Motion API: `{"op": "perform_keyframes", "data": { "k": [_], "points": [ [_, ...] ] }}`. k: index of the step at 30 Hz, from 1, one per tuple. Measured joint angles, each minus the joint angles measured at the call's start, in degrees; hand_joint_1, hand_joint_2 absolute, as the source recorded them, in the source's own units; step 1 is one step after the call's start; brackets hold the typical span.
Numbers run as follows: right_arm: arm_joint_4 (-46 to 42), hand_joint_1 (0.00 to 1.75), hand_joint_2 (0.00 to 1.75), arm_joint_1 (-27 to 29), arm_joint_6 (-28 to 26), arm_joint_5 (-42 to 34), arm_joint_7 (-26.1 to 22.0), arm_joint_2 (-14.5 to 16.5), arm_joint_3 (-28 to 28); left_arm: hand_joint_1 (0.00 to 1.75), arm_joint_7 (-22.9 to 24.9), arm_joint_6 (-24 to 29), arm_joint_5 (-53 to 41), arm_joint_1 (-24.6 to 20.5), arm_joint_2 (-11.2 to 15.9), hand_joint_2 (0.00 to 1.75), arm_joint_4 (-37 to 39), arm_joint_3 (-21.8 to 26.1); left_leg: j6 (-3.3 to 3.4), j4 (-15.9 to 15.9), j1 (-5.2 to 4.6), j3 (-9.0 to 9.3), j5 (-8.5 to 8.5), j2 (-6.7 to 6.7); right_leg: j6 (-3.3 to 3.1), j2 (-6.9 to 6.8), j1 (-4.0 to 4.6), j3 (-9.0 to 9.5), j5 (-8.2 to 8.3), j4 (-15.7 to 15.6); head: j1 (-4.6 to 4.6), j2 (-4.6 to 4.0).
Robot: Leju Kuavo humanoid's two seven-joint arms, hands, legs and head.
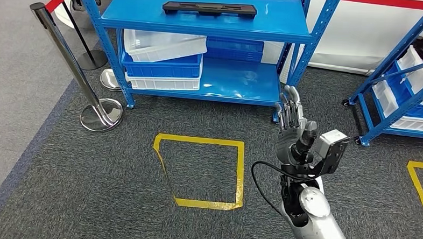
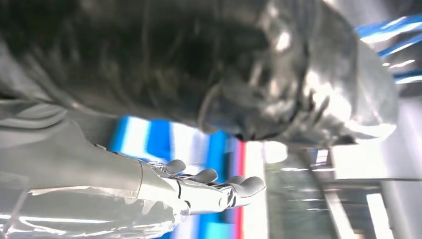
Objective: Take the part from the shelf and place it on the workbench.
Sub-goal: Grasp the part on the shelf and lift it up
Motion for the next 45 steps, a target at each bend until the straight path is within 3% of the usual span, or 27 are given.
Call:
{"op": "perform_keyframes", "data": {
  "k": [1, 4, 5, 8, 11, 15, 19, 22, 26, 28, 30, 31, 32, 33, 35, 37, 39, 42, 43, 45],
  "points": [
    [-1.87, 0.0, 0.0, -0.05, -0.02, 0.46, -0.29, -0.11, 0.2, 0.0, -0.46, -0.01, 0.09, -0.02, 0.04, 0.0, 0.01, -0.16, 0.0, 0.0, 0.0, 0.0, 0.0, 0.0, 0.0, 0.0, 0.0, 0.0, 0.0, 0.0, 0.0, 0.0],
    [-7.39, 0.0, 1.31, -0.18, -0.03, 1.72, -1.14, -0.48, 0.82, 0.0, -1.8, 0.09, 0.13, -0.13, 0.15, 0.0, 0.05, -0.96, 0.0, 0.0, 0.0, 0.0, 0.0, 0.0, 0.0, 0.01, 0.0, -0.02, 0.0, 0.0, 0.0, 0.0],
    [-9.16, 0.0, 1.75, -0.17, -0.01, 2.03, -1.34, -0.63, 1.07, 0.0, -2.23, 0.27, -0.02, -0.17, 0.18, 0.44, 0.06, -1.34, 0.0, 0.0, 0.0, 0.0, 0.0, 0.0, 0.0, 0.01, 0.0, -0.02, 0.0, -0.01, 0.01, 0.0],
    [-13.58, 0.0, 1.75, -0.06, 0.19, 3.06, -1.67, -1.18, 1.61, 0.0, -3.4, 1.21, -1.02, -0.25, 0.24, 1.75, 0.07, -2.46, 0.0, 0.0, 0.0, -0.01, 0.0, 0.0, 0.0, 0.01, 0.0, -0.03, 0.0, -0.01, 0.0, 0.0],
    [-17.33, 0.0, 1.75, 0.15, 0.23, 5.59, -1.86, -1.9, 2.21, 0.0, -4.96, 0.95, -2.43, -0.32, 0.31, 1.75, 0.07, -3.58, 0.0, 0.0, 0.0, -0.01, 0.0, 0.0, 0.0, 0.01, -0.01, -0.03, 0.0, -0.01, 0.0, 0.0],
    [-21.32, 0.0, 1.75, 0.4, -0.76, 8.27, -1.11, -2.77, 2.98, 0.0, -6.32, -0.51, -2.92, -0.4, 0.52, 0.0, 0.07, -4.99, 0.01, 0.09, -0.09, -0.03, -0.01, 0.0, 0.03, 0.01, -0.14, -0.02, 0.02, -0.07, -0.02, 0.0],
    [-23.54, 0.0, 0.0, 1.23, -3.37, 8.78, -0.53, -3.1, 3.21, 0.0, -6.23, -0.03, -2.44, -0.49, 0.62, 0.0, 0.09, -5.57, 0.06, 0.17, -0.22, -0.09, -0.04, -0.03, 0.07, 0.0, -0.4, -0.02, 0.05, -0.13, -0.01, 0.0],
    [-24.55, 0.0, 0.0, 1.86, -3.67, 6.65, -1.14, -3.25, 3.23, 0.0, -5.29, 1.55, -1.83, -0.6, 0.72, 0.0, 0.19, -5.72, 0.25, 0.23, -0.39, -0.13, -0.09, -0.04, 0.23, -0.02, -0.56, -0.02, 0.15, -0.22, -0.02, 0.0],
    [-25.51, 0.0, 0.0, 2.35, -3.26, 5.18, -1.52, -3.52, 3.24, 0.0, -4.34, 2.96, -1.51, -0.76, 0.79, 0.0, 0.22, -5.75, 1.26, -1.43, 0.24, 0.51, 0.82, 0.1, 0.8, -0.02, -0.35, -0.23, -0.41, 0.33, 0.08, 0.0],
    [-25.79, 0.0, 0.0, 2.47, -3.1, 5.02, -1.7, -3.71, 3.25, 0.0, -3.87, 3.26, -1.51, -0.86, 0.78, 0.0, 0.22, -5.79, 1.55, -2.11, 0.47, 0.89, 1.17, 0.23, 0.97, 0.08, -0.41, -2.41, -2.78, 4.72, 0.19, 0.0],
    [-25.92, 0.0, 0.0, 2.74, -2.96, 4.74, -1.8, -3.85, 3.27, 0.0, -3.39, 3.57, -1.55, -0.93, 0.78, 0.0, 0.23, -5.91, 1.68, -2.31, 0.53, 0.97, 1.2, 0.22, 1.23, 0.12, -0.68, -6.16, -5.5, 11.52, 0.22, 0.0],
    [-25.94, 0.0, 0.0, 2.93, -2.91, 4.62, -1.81, -3.92, 3.29, 0.0, -3.25, 3.66, -1.57, -0.94, 0.78, 0.0, 0.24, -5.99, 1.65, -2.29, 0.56, 1.0, 1.14, 0.17, 1.38, 0.12, -0.91, -7.71, -5.97, 14.05, 0.22, 0.0],
    [-25.95, 0.0, 0.0, 3.09, -2.89, 4.53, -1.81, -4.02, 3.3, 0.0, -3.15, 3.69, -1.58, -0.93, 0.78, 0.0, 0.27, -6.08, 1.54, -2.24, 0.64, 1.09, 1.02, 0.08, 1.55, 0.11, -1.13, -8.55, -5.44, 14.97, 0.21, 0.0],
    [-25.96, 0.0, 0.0, 3.19, -2.88, 4.48, -1.81, -4.09, 3.31, 0.0, -3.09, 3.71, -1.58, -0.93, 0.78, 0.0, 0.3, -6.16, 1.33, -2.14, 0.78, 1.24, 0.84, -0.03, 1.73, 0.11, -1.36, -8.49, -3.93, 14.01, 0.21, 0.0],
    [-26.03, 0.0, 0.0, 3.25, -2.88, 4.44, -1.81, -4.2, 3.32, 0.0, -3.0, 3.72, -1.58, -0.92, 0.79, 0.0, 0.36, -6.32, 0.5, -1.66, 1.18, 1.53, 0.12, -0.31, 2.15, 0.16, -1.77, -6.08, 0.41, 7.72, 0.22, 0.0],
    [-26.18, 0.0, 0.0, 3.3, -2.93, 4.44, -1.76, -4.26, 3.36, 0.0, -2.93, 3.74, -1.58, -1.02, 0.85, 0.0, 0.42, -6.5, -0.6, -0.77, 1.24, 1.32, -0.62, -0.58, 2.0, 0.4, -1.74, -3.89, 2.39, 2.32, 0.38, 0.0],
    [-26.34, 0.0, 0.0, 3.4, -3.04, 4.44, -1.63, -4.32, 3.42, 0.0, -2.8, 3.76, -1.59, -1.12, 0.91, 0.0, 0.46, -6.65, -1.39, -0.34, 1.17, 0.86, -0.77, -0.73, 1.2, 0.61, -1.45, -3.75, 2.07, 1.37, 0.4, 0.0],
    [-26.5, 0.0, 0.0, 3.45, -3.09, 4.44, -1.33, -4.44, 3.43, 0.0, -2.52, 3.78, -1.6, -1.11, 0.87, 0.0, 0.46, -6.76, -1.97, 0.67, 1.37, 0.3, -1.57, -0.52, 0.01, 0.62, -1.48, -3.79, 1.93, 1.41, 0.2, 0.0],
    [-26.54, 0.0, 0.0, 3.42, -3.08, 4.44, -1.25, -4.44, 3.43, 0.0, -2.49, 3.78, -1.61, -1.16, 0.87, 0.0, 0.46, -6.79, -2.1, 2.66, 1.4, -0.68, -2.66, -0.36, -0.32, 0.58, -1.49, -3.67, 1.88, 1.33, 0.16, 0.0],
    [-26.57, 0.0, 0.0, 3.42, -3.05, 4.44, -1.03, -4.45, 3.43, 0.0, -2.49, 3.79, -1.64, -1.22, 0.93, 0.0, 0.47, -6.9, -2.18, 9.76, 1.34, -4.51, -5.68, -0.12, -0.78, 0.47, -1.27, -3.55, 1.74, 1.3, 0.09, 0.0]
  ]
}}
